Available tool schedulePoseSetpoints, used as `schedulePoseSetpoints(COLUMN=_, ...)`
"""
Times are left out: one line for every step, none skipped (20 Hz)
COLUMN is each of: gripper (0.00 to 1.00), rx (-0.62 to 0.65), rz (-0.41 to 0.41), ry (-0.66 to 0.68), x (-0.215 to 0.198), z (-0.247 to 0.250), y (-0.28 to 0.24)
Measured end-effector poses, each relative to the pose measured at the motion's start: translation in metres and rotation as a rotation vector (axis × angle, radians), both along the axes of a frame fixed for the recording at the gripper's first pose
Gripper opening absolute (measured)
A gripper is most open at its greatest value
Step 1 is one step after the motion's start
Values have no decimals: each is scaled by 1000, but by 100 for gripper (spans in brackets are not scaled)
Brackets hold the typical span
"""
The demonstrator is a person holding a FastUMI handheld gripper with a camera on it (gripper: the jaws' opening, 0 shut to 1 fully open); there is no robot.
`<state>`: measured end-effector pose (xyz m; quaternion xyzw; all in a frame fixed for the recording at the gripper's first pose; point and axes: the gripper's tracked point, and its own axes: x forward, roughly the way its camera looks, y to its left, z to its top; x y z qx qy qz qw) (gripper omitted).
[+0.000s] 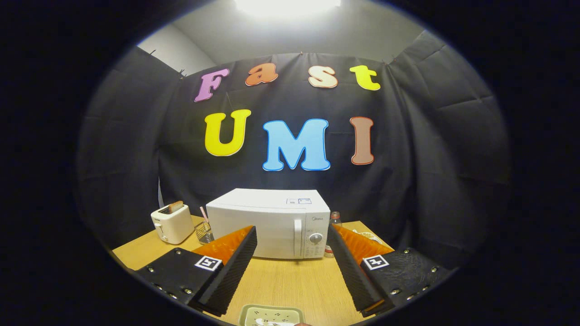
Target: Open the microwave, put the food inside, and close the microwave door.
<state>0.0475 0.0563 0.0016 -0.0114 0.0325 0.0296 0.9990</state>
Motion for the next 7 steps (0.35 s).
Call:
schedulePoseSetpoints(gripper=98, rx=-6, rz=4, ry=-5, x=-1, z=1, y=0)
schedulePoseSetpoints(gripper=98, rx=-9, rz=5, ry=-10, x=-2, z=3, y=-1)
schedulePoseSetpoints(gripper=98, rx=-10, rz=7, ry=-13, x=-4, z=5, y=-2)
schedulePoseSetpoints(gripper=98, rx=-12, rz=9, ry=-9, x=-6, z=3, y=-3)
schedulePoseSetpoints(gripper=98, rx=-12, rz=9, ry=-10, x=-7, z=4, y=-4)
schedulePoseSetpoints(gripper=98, rx=-12, rz=8, ry=-14, x=-8, z=6, y=-5)
schedulePoseSetpoints(gripper=98, rx=-13, rz=8, ry=-17, x=-8, z=9, y=-6)
